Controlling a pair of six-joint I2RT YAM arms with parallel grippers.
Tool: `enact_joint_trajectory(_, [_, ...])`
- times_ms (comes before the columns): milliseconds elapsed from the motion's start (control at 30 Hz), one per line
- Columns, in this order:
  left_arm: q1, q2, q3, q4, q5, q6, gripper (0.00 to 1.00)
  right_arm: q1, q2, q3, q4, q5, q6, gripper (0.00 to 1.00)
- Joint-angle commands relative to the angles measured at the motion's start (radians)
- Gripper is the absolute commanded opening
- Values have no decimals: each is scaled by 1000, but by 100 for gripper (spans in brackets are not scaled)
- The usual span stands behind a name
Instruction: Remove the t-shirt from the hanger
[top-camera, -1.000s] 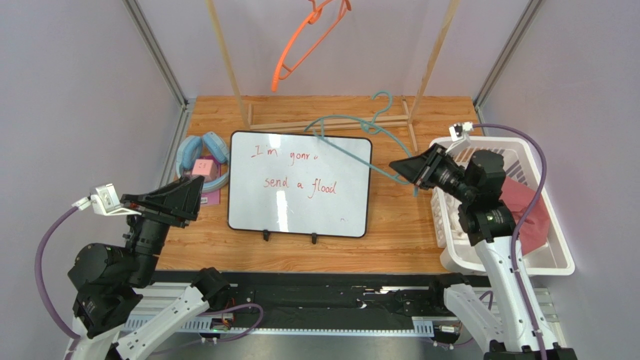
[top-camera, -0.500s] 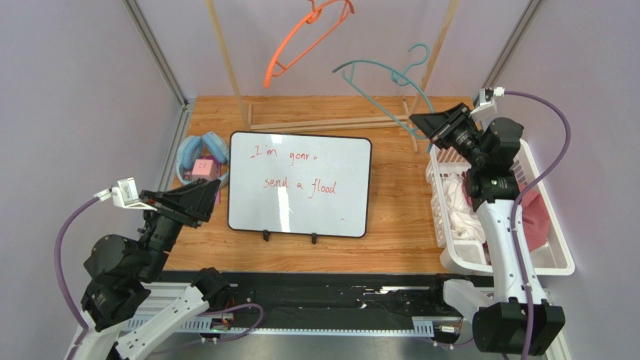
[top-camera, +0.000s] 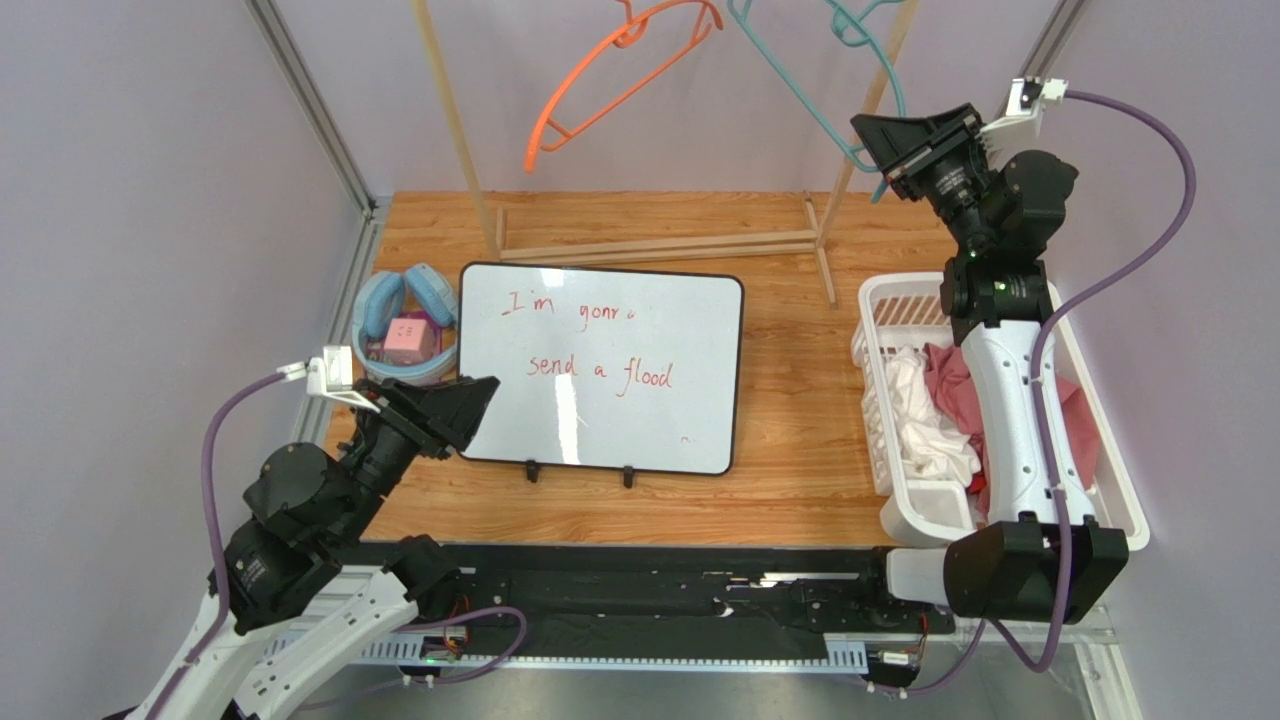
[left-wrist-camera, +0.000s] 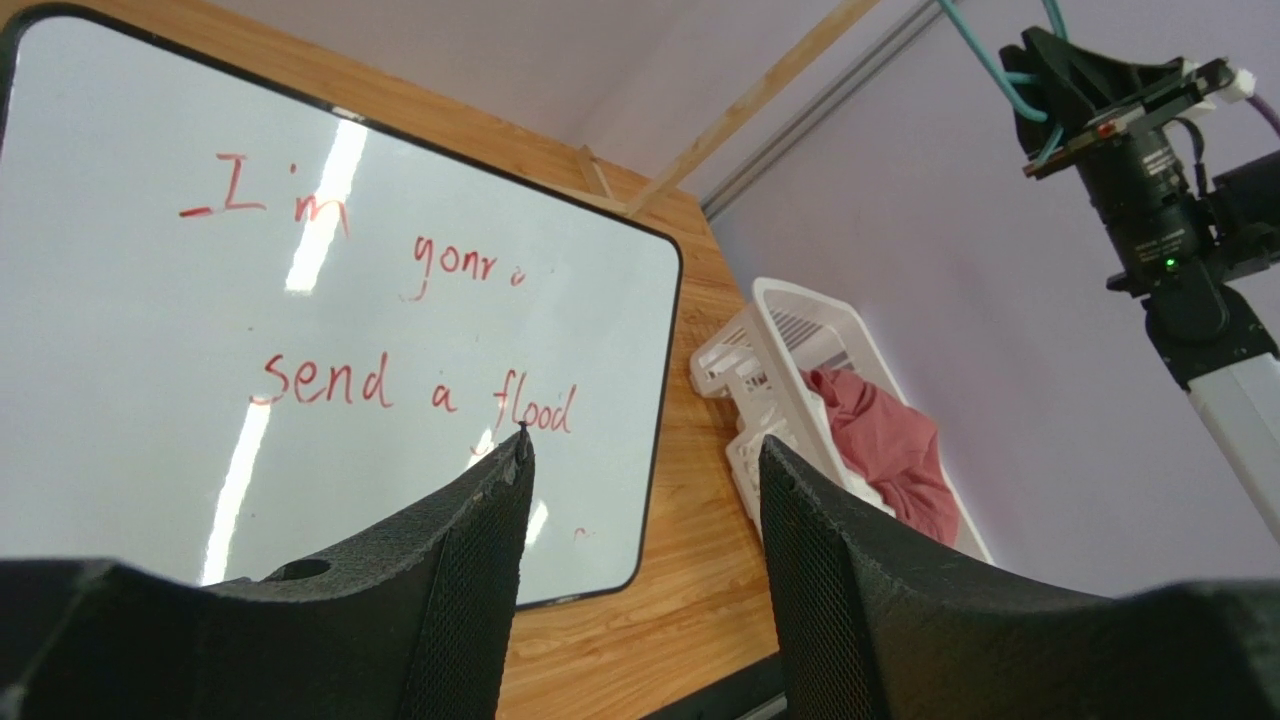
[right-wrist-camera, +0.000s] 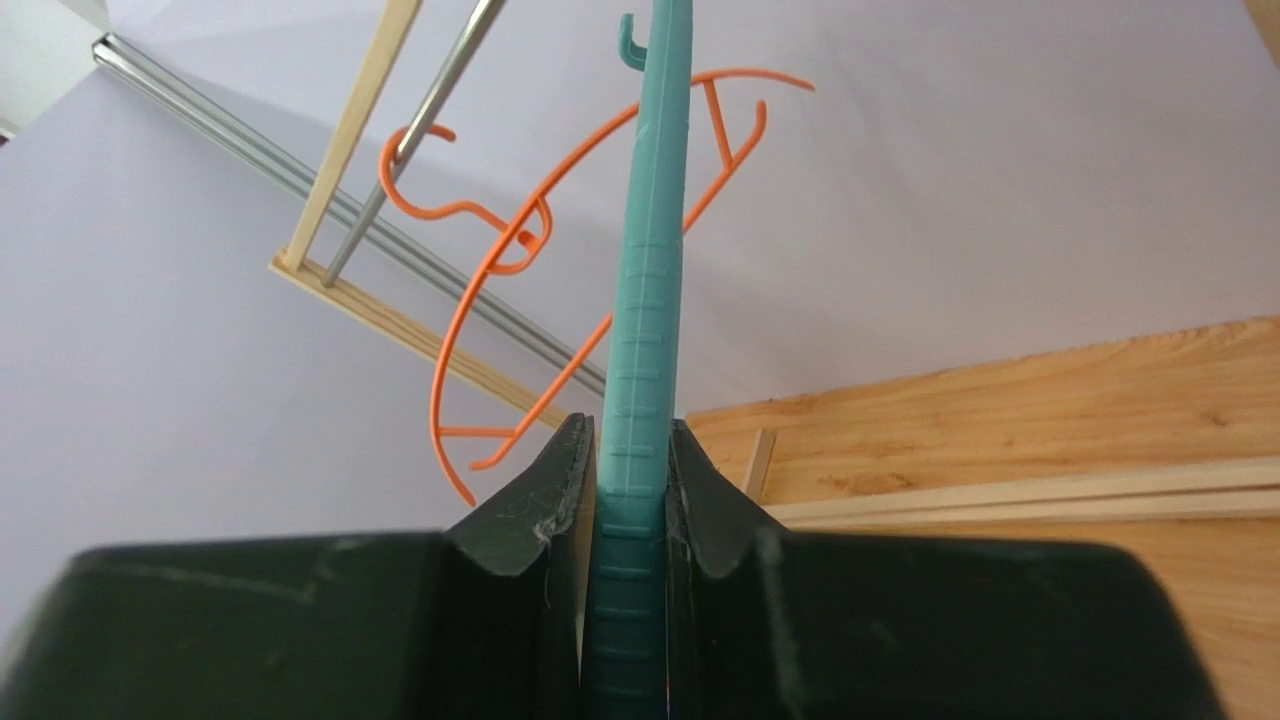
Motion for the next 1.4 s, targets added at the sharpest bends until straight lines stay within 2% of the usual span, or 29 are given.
enact_joint_trajectory(0, [-1, -24, -42, 37, 24, -33, 62, -8, 9, 91, 67, 43, 16, 0])
enact_joint_trajectory(433, [-1, -22, -3, -3, 12, -4, 62, -10, 84, 41, 239, 63, 201, 0])
enact_joint_trajectory(867, [-1, -11, -16, 11, 24, -23, 61, -10, 163, 96, 248, 48, 235, 0])
enact_joint_trajectory(967, [-3, -2, -15, 17, 30, -29, 61, -10, 175, 107, 213, 50, 217, 0])
enact_joint_trajectory(1133, [-1, 12, -44, 57, 47, -46, 61, -4, 151, 122, 97, 80, 82, 0])
enact_joint_trajectory(1200, [-1, 22, -55, 74, 62, -59, 61, 6, 146, 172, -33, 97, 7, 0])
enact_joint_trajectory(1233, [-1, 27, -59, 80, 68, -61, 61, 10, 140, 188, -73, 129, -62, 1])
enact_joint_trajectory(1267, [-1, 38, -58, 80, 73, -62, 61, 15, 134, 206, -156, 144, -99, 9])
enact_joint_trajectory(1333, [-1, 50, -49, 69, 84, -61, 61, 21, 124, 212, -212, 189, -151, 19])
enact_joint_trajectory(1367, [-1, 61, -46, 69, 87, -59, 61, 21, 111, 209, -247, 203, -200, 26])
